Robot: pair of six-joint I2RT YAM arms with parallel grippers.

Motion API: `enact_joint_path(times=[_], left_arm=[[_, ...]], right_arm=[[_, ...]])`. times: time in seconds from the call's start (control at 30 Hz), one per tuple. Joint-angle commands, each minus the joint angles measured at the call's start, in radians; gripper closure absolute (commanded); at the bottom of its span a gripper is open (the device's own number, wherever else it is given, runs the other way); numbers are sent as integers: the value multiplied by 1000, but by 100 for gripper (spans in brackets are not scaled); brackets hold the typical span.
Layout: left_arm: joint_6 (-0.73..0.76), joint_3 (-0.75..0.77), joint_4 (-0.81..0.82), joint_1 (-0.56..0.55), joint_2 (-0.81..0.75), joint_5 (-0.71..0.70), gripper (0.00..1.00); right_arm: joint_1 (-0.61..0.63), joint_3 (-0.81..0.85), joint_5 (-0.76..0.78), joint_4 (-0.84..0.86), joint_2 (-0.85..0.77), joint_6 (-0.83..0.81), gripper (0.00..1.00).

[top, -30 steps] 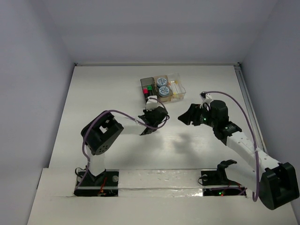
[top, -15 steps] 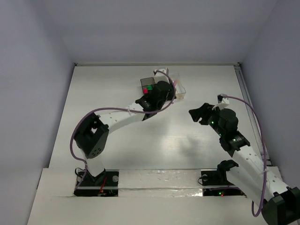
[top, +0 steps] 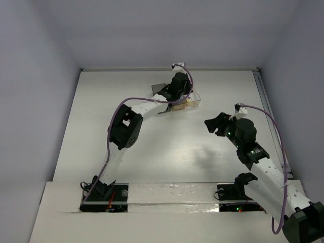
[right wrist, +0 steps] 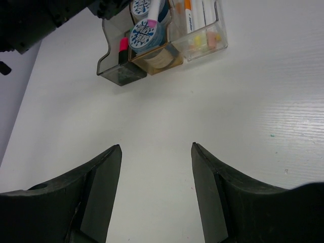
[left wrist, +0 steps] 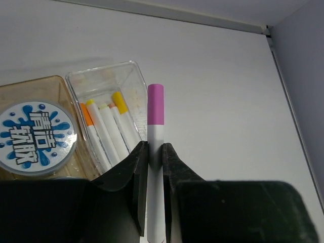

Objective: Sort the stationery into containers
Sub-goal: Place the pen in the storage box.

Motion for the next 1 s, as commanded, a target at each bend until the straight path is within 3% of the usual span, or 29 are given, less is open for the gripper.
enact_joint_path(times=[0.0, 0.3, 0.47, 0.57, 0.6, 0.67, 0.8, 0.97], left_arm=[[-20, 88, 24, 1, 13, 29, 100], [-61, 112, 48, 21, 96, 23, 100], [-74, 125, 57, 30, 115, 29, 93], [-71, 117, 65, 30, 109, 20, 83], [-69, 111, 73, 30, 101, 18, 71], [-66, 97, 83, 39, 92, 21, 58], [-35, 45, 128, 39, 8, 24, 38], [23, -56, 180, 39, -137, 27, 35]], right_arm=[[7, -3, 17, 49, -1, -11, 37], [7, -9, 3, 65, 16, -11, 37], [7, -10, -2, 69, 25, -13, 37], [7, -12, 0, 70, 28, -13, 37], [7, -13, 2, 72, 28, -13, 37], [7, -12, 0, 73, 31, -13, 37], [7, -15, 9, 73, 32, -14, 37], [7, -18, 26, 72, 26, -16, 37]])
